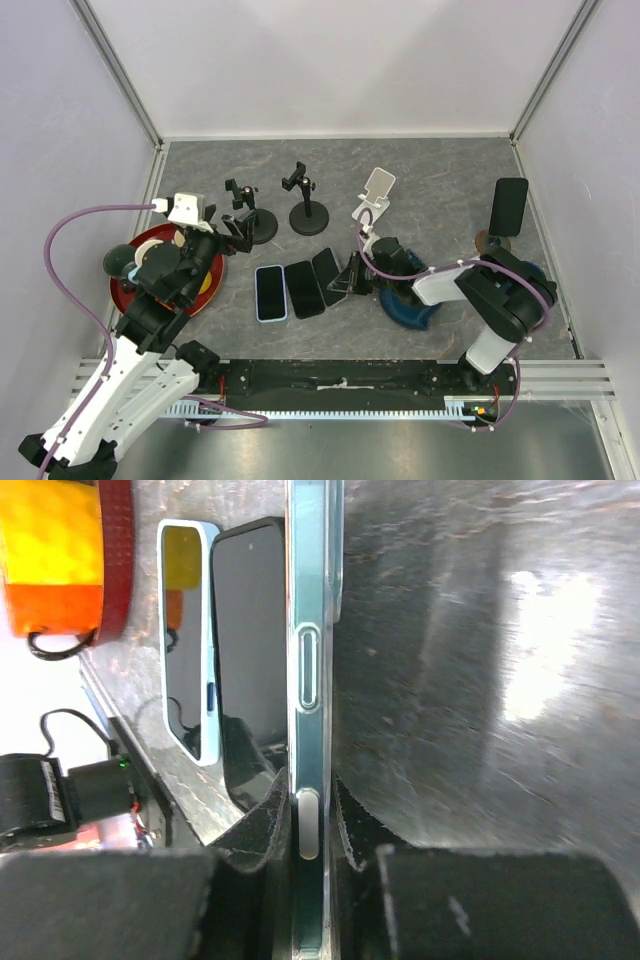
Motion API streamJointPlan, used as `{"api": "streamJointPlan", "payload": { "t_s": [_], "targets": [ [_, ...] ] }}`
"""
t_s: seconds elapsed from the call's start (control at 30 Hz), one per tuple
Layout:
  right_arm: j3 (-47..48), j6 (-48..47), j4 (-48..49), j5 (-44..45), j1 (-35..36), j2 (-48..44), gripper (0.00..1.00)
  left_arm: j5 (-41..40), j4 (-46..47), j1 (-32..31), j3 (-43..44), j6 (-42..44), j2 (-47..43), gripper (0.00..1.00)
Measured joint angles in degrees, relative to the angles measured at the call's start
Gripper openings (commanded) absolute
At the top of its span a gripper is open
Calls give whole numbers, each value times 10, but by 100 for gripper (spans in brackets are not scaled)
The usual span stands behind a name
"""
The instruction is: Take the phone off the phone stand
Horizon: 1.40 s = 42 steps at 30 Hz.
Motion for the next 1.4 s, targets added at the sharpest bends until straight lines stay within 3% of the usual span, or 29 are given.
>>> {"api": "streamJointPlan", "payload": {
  "t_s": [0.27,0.33,0.37,0.43,0.57,0.77,0.93,1.1,1.4],
  "targets": [
    [-7,90,136,27,56,69,2,7,0,11,0,0,0,94],
    [-7,99,140,39,67,70,11,11,0,13,0,0,1,94],
    [-7,103,140,44,71,70,22,11,0,14,0,0,1,94],
    [-8,103,136,53,74,68,30,12,0,15,0,0,2,94],
    [-10,93,103,68,77,46,57,14,-1,17,0,0,3,94],
    [-14,62,46,85,78,-1,79,17,-1,22,0,0,3,94],
    [2,25,-12,88,79,-24,83,24,-1,23,0,-1,3,94],
    [17,-32,-113,125,80,-68,98,26,-10,24,0,-3,-3,94],
    [108,-170,-318,261,65,-167,98,21,-56,24,-3,-21,-84,94]
  ]
}}
